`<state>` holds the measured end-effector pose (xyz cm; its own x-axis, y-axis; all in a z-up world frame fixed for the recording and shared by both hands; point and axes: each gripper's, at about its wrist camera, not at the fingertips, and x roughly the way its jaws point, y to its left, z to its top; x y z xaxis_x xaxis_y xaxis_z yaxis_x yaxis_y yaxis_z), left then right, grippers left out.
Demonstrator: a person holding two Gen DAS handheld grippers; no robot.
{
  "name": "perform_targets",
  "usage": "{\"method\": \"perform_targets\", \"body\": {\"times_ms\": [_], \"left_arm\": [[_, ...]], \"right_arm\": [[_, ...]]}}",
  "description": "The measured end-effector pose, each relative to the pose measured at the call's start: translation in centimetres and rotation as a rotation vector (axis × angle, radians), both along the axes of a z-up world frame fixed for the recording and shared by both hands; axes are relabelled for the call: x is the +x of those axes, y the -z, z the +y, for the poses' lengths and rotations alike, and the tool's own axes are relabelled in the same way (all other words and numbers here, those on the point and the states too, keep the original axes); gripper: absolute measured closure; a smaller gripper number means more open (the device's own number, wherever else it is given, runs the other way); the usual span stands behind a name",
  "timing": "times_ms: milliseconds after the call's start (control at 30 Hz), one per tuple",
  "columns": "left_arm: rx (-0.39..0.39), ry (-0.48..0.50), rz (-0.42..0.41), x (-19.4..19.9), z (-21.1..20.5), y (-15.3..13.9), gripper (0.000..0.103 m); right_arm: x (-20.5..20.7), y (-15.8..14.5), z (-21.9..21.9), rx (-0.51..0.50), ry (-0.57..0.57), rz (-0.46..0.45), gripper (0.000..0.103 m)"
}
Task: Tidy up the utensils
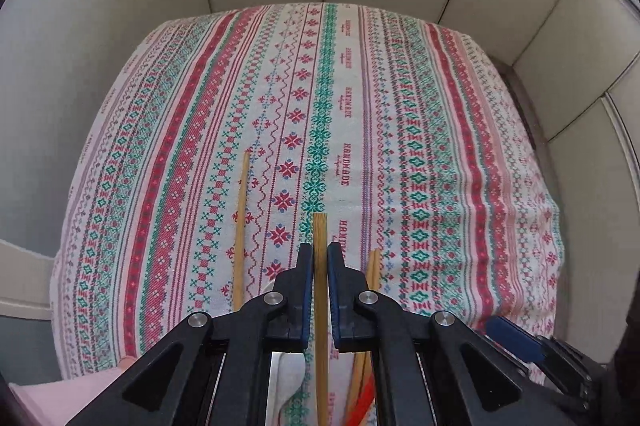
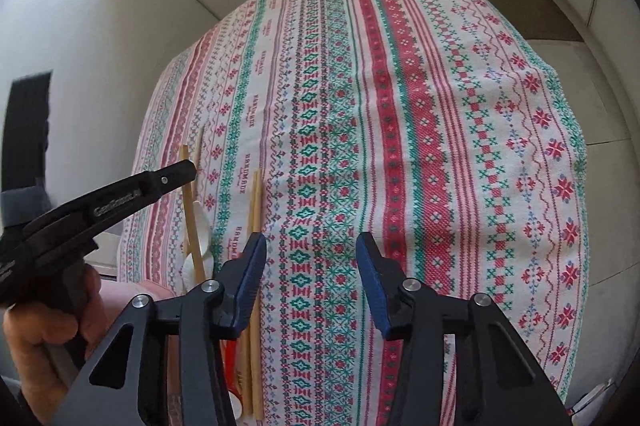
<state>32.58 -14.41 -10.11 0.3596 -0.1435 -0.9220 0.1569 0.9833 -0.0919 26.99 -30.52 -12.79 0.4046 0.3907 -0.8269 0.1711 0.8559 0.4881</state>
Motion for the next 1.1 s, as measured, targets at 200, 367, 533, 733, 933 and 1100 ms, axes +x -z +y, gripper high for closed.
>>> {"method": "perform_targets", "body": {"times_ms": [200,367,533,733,933,1100], "left_arm": [[-0.011,0.036,-0.089,-3.1,0.6,-4.0,0.096],[-0.004,0.072,-0.174,-4.6,1.1,-6.5,0.096],[-0.026,0.098,-0.216,-5.9,1.6,-8.3,0.096],[-0.036,0.1,-0.228,-6.2,1.9,-9.0,0.096],[-0.064,0.1,-0.248,-7.2,2.7,-9.7,0.096],[-0.089,0.108,-0.285,-9.3,3.6,-12.0,0.096]], "right_arm": [[2.6,1.4,2.2,0.013,-0.066,0.021,0.077],[4.9,3.3,4.0,0.018,-0.103,0.05,0.086],[6.8,4.8,5.2,0.038,-0.124,0.052,0.095],[7.6,4.5,5.9,0.009,-0.123,0.034,0.098],[4.4,-0.5,5.2,-0.035,-0.077,-0.095,0.098],[0.0,-6.9,4.3,-0.103,-0.036,-0.242,0.098]]}}
